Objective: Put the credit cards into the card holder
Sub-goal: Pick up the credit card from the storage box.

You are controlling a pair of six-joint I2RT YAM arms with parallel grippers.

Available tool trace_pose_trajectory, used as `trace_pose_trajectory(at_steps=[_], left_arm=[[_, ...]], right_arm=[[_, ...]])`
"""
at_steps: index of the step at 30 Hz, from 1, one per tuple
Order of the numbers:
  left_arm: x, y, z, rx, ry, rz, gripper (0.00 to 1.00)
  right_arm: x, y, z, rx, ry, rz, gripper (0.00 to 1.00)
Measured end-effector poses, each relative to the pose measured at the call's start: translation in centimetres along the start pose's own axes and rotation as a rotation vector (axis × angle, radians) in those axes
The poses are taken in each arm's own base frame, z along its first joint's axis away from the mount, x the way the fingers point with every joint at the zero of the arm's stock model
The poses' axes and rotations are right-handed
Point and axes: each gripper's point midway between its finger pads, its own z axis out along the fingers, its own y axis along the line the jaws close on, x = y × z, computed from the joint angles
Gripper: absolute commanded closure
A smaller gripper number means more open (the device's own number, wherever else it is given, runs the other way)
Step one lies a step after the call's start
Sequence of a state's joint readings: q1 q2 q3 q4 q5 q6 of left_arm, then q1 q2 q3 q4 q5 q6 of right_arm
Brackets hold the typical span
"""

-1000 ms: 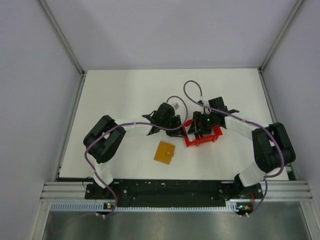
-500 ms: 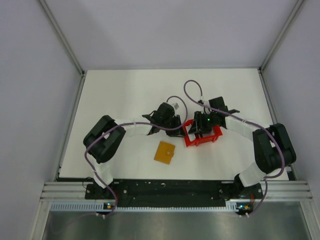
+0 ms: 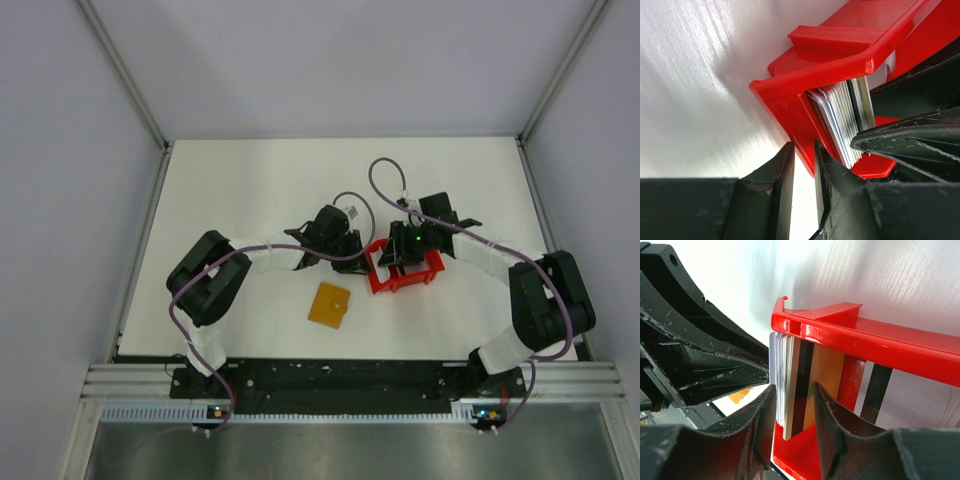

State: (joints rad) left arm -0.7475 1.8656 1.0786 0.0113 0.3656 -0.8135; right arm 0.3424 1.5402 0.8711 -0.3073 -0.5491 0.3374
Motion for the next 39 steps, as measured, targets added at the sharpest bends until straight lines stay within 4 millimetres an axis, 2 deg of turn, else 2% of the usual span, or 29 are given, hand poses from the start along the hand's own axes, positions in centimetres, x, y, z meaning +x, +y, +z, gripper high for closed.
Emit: trace_pose_trajectory(at_steps=[3,15,24,32,34,37,39], left_arm=[[0.09,0.06,-0.04,-0.001,0.005,-0.003,0.74],[0.13,0.05,-0.07,0.001,0.009,-0.004,0.74],[0.16,0.04,-0.08,0.001,0.011,-0.005,0.73],[0.26,0.06,-0.12,0.002,0.016,-0.006,0.73],[0.27,0.06,-0.12,0.002,0.017,-0.006,0.73],[0.28,0.06,-0.13,0.002,0.017,-0.007,0.73],[0.32,0.08,-0.15,0.002,0.020,-0.008,0.73]], right_arm=[[-0.03,-0.18,-0.04,0.007,-0.001,0.003,0.79],[-0.21,0.04,-0.44,0.003,-0.011,0.003,0.73],[-0.18,0.21,-0.45,-0.006,-0.009,0.005,0.73],[-0.12,0.46,-0.48,-0.021,-0.005,0.005,0.69],[-0.10,0.51,-0.49,-0.023,-0.004,0.005,0.69],[-0.10,0.56,-0.49,-0.026,-0.004,0.004,0.76],[-0.13,0.51,-0.51,-0.027,-0.004,0.007,0.74]])
